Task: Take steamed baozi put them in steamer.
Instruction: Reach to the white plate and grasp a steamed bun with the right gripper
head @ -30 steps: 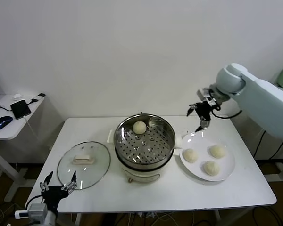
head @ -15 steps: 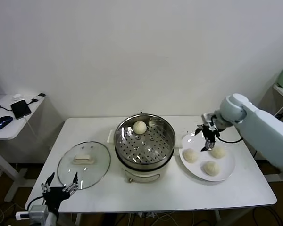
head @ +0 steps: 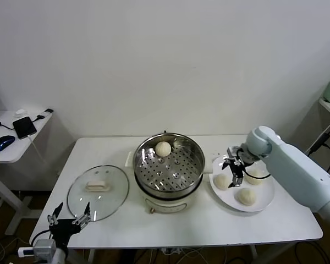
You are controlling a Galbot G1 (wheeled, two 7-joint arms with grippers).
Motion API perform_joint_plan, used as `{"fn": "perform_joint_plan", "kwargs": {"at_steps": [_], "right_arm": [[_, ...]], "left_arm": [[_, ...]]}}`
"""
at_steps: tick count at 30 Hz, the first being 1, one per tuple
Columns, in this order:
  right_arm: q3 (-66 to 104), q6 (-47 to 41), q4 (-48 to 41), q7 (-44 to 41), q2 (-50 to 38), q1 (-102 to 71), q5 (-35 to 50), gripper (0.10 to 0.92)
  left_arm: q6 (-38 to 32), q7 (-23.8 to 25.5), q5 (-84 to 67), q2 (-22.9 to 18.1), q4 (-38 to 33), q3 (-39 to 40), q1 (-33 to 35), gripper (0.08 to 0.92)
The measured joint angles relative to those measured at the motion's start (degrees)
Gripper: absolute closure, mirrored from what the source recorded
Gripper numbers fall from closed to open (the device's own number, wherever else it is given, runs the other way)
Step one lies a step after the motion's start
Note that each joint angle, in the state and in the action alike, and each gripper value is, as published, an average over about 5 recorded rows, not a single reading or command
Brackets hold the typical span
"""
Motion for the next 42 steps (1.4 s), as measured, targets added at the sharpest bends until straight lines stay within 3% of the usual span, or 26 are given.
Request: {"fn": "perform_joint_plan", "kwargs": {"at_steps": [34, 37, 42], "right_arm": [[3.42, 0.9, -7.5, 4.44, 5.18, -2.68, -4.08, 0.205], [3.68, 0.85, -7.46, 4.45, 5.09, -2.73, -4.13, 0.251], [4.0, 0.45, -7.04, 4.45, 4.63, -2.76, -3.88, 0.398]], "left_arm": [[0.12, 0.05, 0.48, -0.25, 0.88, 0.08, -0.47, 0.177], [0.11, 0.05, 0.48, -0.25, 0.74, 0.06, -0.39, 0.177], [0.11, 0.05, 0.51, -0.31, 0.48, 0.2, -0.39, 0.177]]}}
